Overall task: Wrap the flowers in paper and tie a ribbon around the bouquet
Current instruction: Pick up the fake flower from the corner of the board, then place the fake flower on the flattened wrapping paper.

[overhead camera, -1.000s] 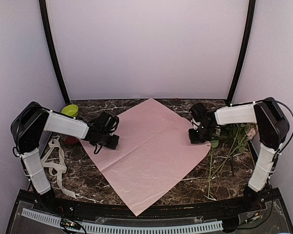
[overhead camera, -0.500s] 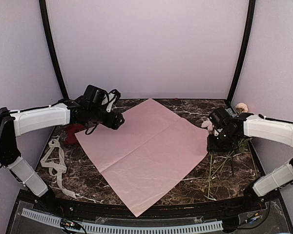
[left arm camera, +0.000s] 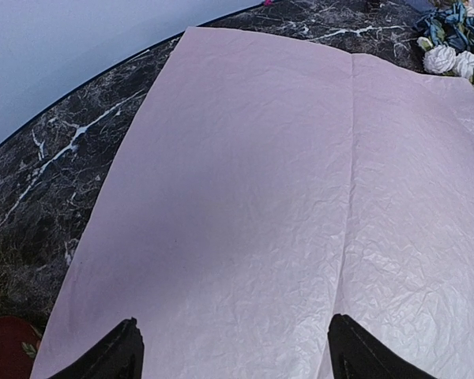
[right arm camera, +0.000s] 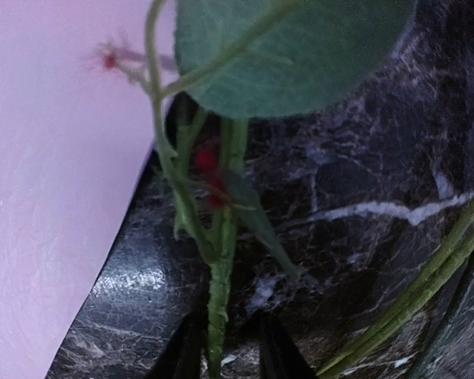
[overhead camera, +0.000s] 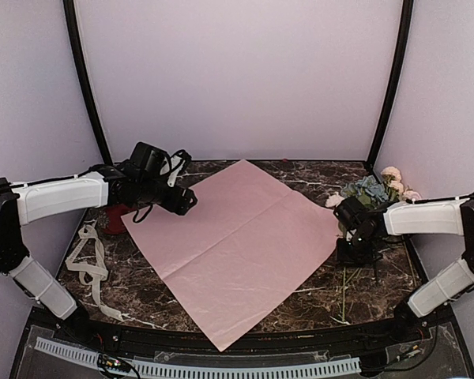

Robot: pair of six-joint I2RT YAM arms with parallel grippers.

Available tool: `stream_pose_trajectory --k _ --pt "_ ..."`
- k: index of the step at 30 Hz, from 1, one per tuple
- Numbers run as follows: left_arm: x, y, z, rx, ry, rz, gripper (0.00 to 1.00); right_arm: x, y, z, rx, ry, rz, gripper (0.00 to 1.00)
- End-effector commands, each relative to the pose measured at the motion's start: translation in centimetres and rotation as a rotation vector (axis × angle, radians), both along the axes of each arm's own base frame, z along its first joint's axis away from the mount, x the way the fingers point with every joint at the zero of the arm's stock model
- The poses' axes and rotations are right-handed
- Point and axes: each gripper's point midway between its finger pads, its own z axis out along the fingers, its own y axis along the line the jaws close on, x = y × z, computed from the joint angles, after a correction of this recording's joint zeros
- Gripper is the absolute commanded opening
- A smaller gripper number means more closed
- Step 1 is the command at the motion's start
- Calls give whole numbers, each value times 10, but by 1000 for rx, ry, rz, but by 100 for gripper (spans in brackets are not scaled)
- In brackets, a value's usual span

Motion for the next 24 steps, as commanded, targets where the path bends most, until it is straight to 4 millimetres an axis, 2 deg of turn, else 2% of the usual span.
stream_pose_trajectory --k 1,2,4,6,8,11,12,14,17,20,22,24 --pt "-2 5 10 2 -29 -1 83 0 -8 -14 -23 -3 -46 10" --pt "-2 5 10 1 -29 -2 83 1 -11 -13 -40 -8 -51 2" --pt "-2 5 10 0 -28 -6 83 3 -20 -4 -81 -29 -68 0" --pt "-3 5 10 1 -26 -8 83 9 -30 15 -124 -76 -90 0" --pt "-3 4 11 0 -25 -12 83 18 -40 46 -159 -158 -121 0" --pt "-4 2 12 -7 -22 -23 84 32 -52 110 -180 -334 -173 0" --pt "-4 2 11 -8 -18 -26 84 39 -51 136 -158 -403 -179 0" --pt "-5 1 11 -6 -14 -29 84 51 -45 176 -109 -515 -148 0" --pt "-5 1 11 -4 -10 -30 84 73 -7 233 62 -684 2 0" --pt "-5 2 11 0 -11 -30 84 88 53 279 306 -827 167 0" --pt "-4 3 10 5 -15 -25 84 96 96 297 460 -888 258 0" --pt "-3 4 9 10 -12 -24 84 106 139 297 565 -892 327 0"
